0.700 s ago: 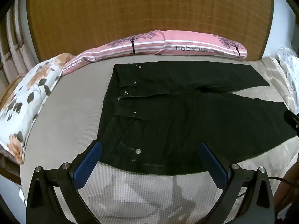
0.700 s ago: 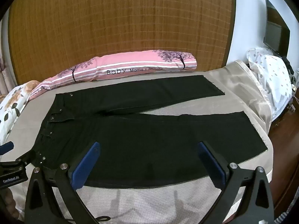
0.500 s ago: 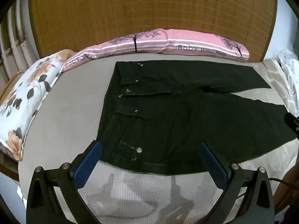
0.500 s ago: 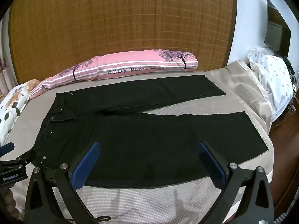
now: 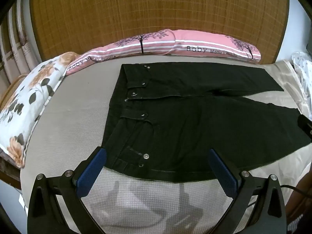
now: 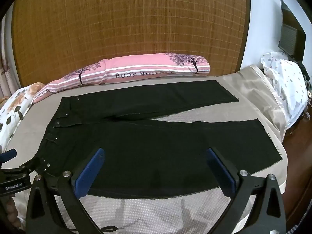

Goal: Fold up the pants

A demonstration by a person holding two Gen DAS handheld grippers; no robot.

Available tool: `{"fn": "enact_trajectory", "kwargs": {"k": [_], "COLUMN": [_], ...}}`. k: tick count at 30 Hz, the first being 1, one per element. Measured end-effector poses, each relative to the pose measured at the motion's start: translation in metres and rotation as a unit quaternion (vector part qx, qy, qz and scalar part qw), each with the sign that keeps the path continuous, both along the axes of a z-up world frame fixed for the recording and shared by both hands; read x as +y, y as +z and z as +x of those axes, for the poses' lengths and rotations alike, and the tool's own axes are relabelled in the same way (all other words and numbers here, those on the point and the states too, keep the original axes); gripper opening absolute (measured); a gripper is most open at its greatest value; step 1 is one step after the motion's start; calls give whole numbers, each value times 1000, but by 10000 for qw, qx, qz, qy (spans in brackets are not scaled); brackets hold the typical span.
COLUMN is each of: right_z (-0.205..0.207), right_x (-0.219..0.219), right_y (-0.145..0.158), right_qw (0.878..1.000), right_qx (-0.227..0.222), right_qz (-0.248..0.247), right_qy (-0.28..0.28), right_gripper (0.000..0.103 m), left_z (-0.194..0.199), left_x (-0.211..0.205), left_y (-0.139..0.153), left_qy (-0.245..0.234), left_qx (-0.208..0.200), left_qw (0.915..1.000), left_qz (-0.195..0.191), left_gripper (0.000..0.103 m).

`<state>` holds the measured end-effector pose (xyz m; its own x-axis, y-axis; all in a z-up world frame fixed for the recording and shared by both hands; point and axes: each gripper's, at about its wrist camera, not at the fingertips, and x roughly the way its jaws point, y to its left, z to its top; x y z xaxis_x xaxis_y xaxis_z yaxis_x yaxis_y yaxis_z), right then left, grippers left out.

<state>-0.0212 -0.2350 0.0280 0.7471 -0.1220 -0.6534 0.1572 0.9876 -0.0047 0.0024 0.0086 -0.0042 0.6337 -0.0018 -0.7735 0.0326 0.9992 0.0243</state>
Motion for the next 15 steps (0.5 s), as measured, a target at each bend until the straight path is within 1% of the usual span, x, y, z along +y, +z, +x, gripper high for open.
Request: {"fn": "enact_trajectory", "kwargs": {"k": [15], "right_z": [-1], "right_x": [2], "right_y": [0], "right_qw": [10000], "right_qx": [-1], "right_qz": [-3], "right_qy": [29], "right_gripper": [103], "left_z": [0], "left_x": [0], "left_y": [0], "left_qy": [-4], "left_qx": [-2], "left_qw": [10000], "left_qz": [4], "left_gripper": [103]}}
